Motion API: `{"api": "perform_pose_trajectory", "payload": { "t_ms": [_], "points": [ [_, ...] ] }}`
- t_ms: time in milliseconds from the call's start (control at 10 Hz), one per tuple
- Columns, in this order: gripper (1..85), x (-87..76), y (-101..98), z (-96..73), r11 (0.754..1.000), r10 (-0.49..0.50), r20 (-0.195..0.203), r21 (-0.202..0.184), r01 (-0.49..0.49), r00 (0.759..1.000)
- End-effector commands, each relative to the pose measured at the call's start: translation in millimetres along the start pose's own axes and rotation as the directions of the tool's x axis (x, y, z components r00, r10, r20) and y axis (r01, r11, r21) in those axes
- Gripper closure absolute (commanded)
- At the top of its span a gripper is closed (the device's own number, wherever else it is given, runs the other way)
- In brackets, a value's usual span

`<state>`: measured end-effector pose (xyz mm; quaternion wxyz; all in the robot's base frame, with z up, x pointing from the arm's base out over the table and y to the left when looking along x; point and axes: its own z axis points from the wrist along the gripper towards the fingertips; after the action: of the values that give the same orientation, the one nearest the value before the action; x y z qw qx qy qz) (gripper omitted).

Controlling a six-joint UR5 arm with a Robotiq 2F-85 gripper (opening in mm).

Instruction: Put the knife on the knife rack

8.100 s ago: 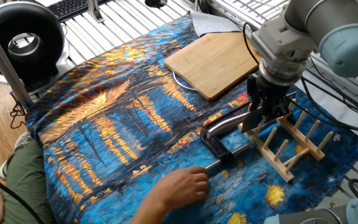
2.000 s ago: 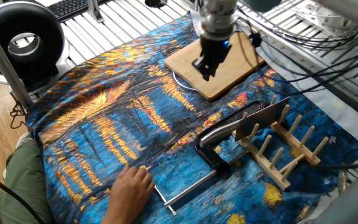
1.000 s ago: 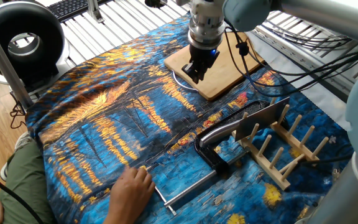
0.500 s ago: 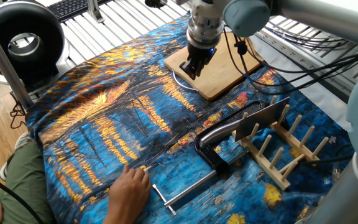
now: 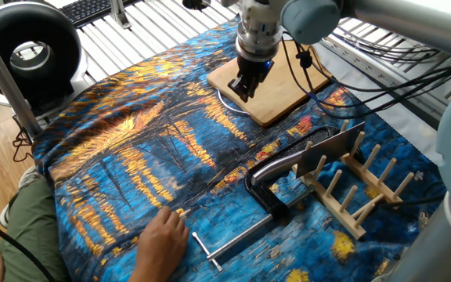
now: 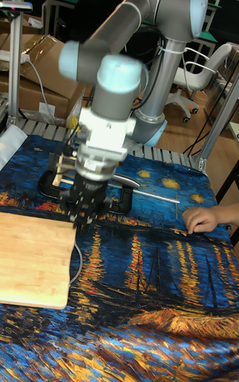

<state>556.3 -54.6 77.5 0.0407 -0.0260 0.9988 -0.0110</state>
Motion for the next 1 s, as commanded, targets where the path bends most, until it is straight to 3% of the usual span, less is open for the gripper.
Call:
{"api": "perform_pose_trajectory", "payload": {
  "t_ms": [0,200,300,400,600,700,800,900],
  "points": [
    [61.0,21.3,16.2,-56.6,0.999,0.017,-0.054,-0.032,-0.019,0.998],
    [61.3,23.5,27.5,-66.0,0.999,0.029,-0.062,-0.018,-0.030,0.998],
    [61.7,10.1,28.5,-45.3,1.000,0.026,-0.067,-0.010,-0.027,0.997],
    [61.7,7.3,21.2,-45.1,1.000,0.013,-0.056,0.017,-0.012,0.998],
    [62.0,-12.5,26.2,-44.7,1.000,-0.007,0.020,-0.003,0.007,1.000],
    [61.0,-22.3,24.1,-45.1,1.000,-0.016,0.058,0.006,0.015,0.998],
    [61.7,-22.2,20.9,-45.1,1.000,-0.016,0.057,0.018,0.015,0.998],
    [61.3,-18.9,27.0,-44.9,1.000,-0.025,0.045,-0.005,0.025,0.999]
  ]
}}
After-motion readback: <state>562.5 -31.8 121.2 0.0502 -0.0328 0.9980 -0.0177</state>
